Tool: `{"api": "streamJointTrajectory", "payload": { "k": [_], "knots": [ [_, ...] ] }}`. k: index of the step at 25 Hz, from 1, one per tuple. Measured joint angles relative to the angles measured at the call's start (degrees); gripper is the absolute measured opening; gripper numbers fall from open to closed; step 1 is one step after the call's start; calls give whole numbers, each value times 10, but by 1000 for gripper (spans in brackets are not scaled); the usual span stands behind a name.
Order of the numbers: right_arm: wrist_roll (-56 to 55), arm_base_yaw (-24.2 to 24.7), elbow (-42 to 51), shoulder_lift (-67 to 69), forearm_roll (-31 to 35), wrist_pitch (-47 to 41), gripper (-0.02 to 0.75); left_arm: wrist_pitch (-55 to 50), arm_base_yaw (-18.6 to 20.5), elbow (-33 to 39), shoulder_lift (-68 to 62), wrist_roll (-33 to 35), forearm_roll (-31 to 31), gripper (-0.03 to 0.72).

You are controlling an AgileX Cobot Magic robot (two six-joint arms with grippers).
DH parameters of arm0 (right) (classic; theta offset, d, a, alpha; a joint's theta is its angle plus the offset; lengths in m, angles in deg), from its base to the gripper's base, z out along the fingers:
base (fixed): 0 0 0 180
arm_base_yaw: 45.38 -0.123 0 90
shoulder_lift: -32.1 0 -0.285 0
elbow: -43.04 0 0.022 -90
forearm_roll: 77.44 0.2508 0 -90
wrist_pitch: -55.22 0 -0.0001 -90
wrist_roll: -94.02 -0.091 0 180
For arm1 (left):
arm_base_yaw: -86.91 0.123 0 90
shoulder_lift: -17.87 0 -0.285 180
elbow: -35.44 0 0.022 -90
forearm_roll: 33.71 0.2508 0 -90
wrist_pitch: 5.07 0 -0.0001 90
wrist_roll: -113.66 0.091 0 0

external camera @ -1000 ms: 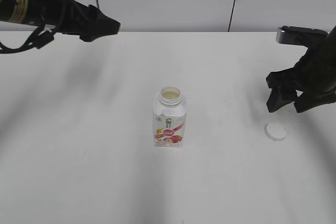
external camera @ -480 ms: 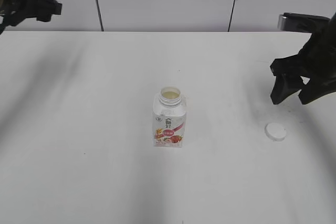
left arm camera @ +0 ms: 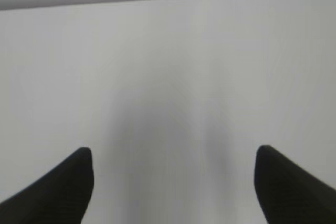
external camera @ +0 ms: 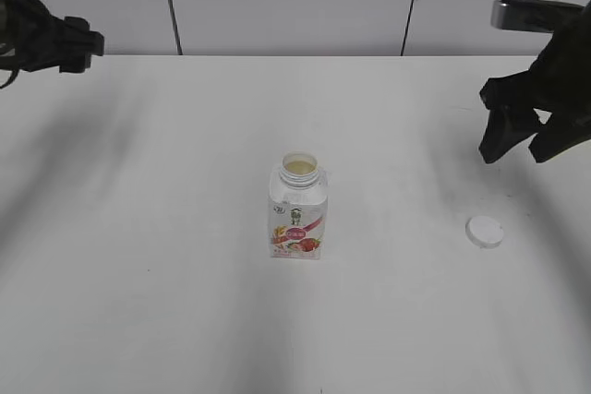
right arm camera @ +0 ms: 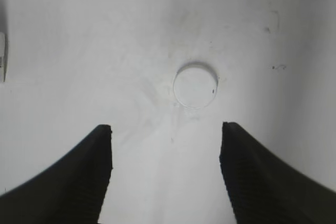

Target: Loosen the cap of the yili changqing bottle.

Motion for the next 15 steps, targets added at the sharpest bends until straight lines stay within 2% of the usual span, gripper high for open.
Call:
{"api": "streamJointTrajectory", "payload": {
  "k": [3,7,15],
  "knots": [
    [0,0,-5,0,-1,-8,510,-29,-16,0,6,71,-80,569],
    [0,0,-6,-1,-2,-21,510,-88,-35,-9,23,113,-139,569],
    [0,0,-10,-1,-2,-81,510,-204,-40,-49,34,228,-305,569]
  ]
}}
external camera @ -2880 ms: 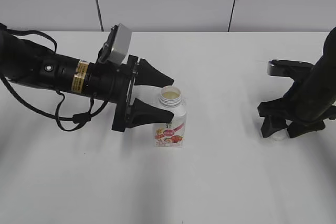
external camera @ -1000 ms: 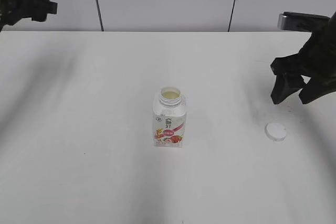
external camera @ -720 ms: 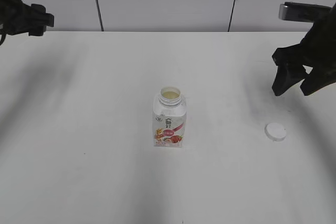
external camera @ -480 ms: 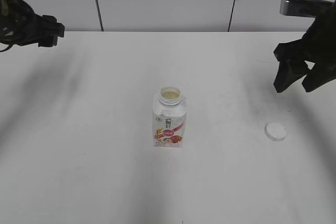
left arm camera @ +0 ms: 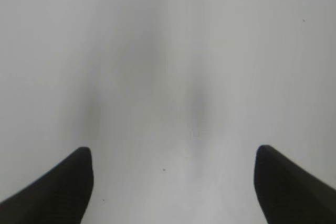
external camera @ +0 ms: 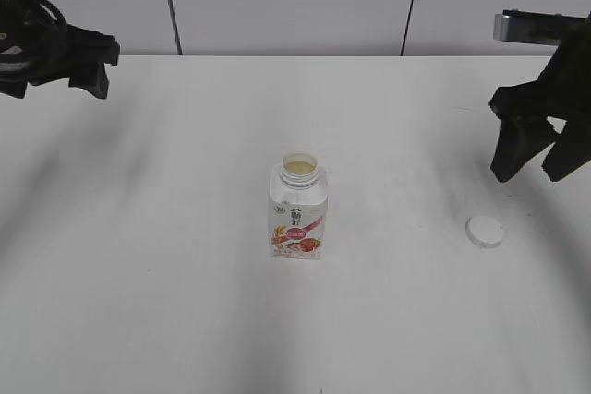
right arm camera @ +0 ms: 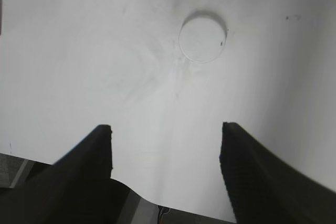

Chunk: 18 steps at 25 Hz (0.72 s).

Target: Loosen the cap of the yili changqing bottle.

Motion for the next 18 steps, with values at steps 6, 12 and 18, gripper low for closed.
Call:
{"api": "streamJointTrajectory", "payload": {
  "k": [6,12,18],
  "knots": [
    [-22,0,-25,-6,0,-25,510,-78,0,-45,0,116,-113,569],
    [-47,0,-30,-34,1,-26,510,-143,0,-55,0,127,-123,569],
    [-52,0,-27,-83,1,-27,510,-235,0,-55,6,127,-124,569]
  ]
}}
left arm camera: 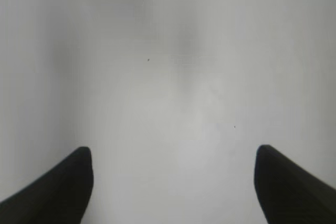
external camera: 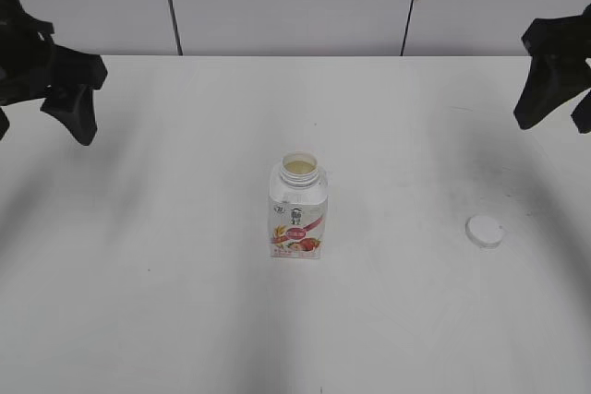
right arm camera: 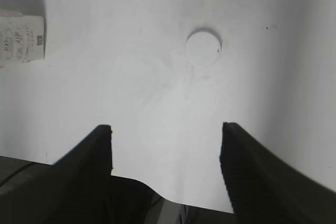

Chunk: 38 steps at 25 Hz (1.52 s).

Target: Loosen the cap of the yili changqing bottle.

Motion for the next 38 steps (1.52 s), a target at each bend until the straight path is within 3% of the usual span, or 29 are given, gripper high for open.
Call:
{"api": "streamJointTrajectory", "payload": {
  "k": [4,9,30,38],
  "knots": [
    [-1,0,16,-47,-5,0,510,-23,0,12,33,0,3,569],
    [-1,0,66,-128,-10,-1,510,-24,0,78,126,0,2,569],
    [4,0,351,-591,-17,-4,510,-31,0,333,695,0,1,569],
    [8,0,415,-768,-63,-5,510,-31,0,398,863,0,-12,569]
  ]
}}
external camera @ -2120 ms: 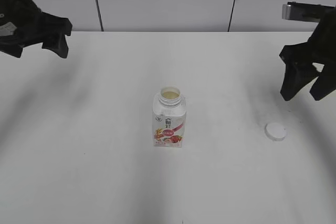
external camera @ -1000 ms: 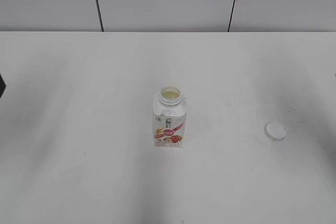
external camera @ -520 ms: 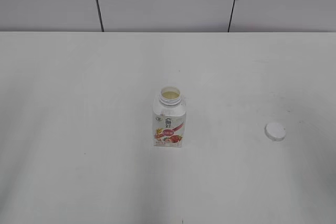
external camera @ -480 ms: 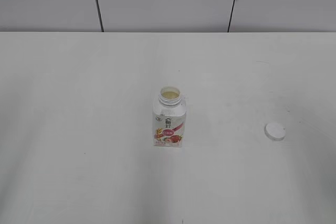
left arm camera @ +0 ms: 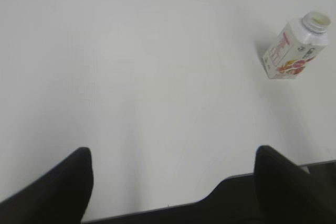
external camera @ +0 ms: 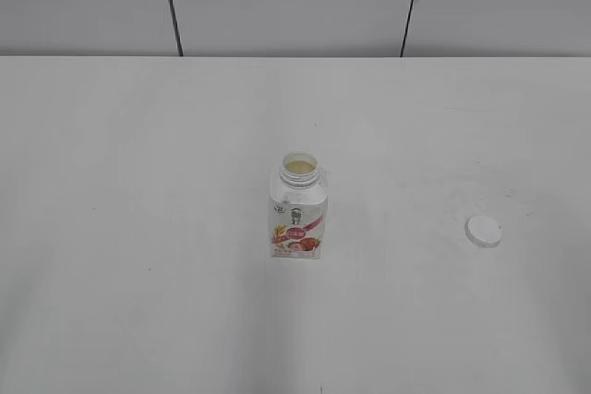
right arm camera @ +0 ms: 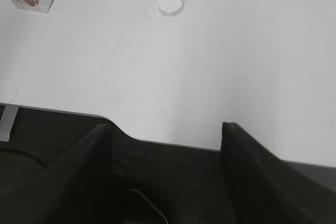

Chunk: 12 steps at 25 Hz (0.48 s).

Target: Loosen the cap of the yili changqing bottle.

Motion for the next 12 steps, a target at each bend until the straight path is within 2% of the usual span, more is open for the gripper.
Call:
{"api": "streamJointTrajectory", "payload": {
  "k": [4,12],
  "knots": [
    [10,0,19,-78,-4,-1,510,5,0,14,63,0,-13,569],
    [12,0,21,-152,-7,1,510,57,0,34,68,41,-32,569]
  ]
}}
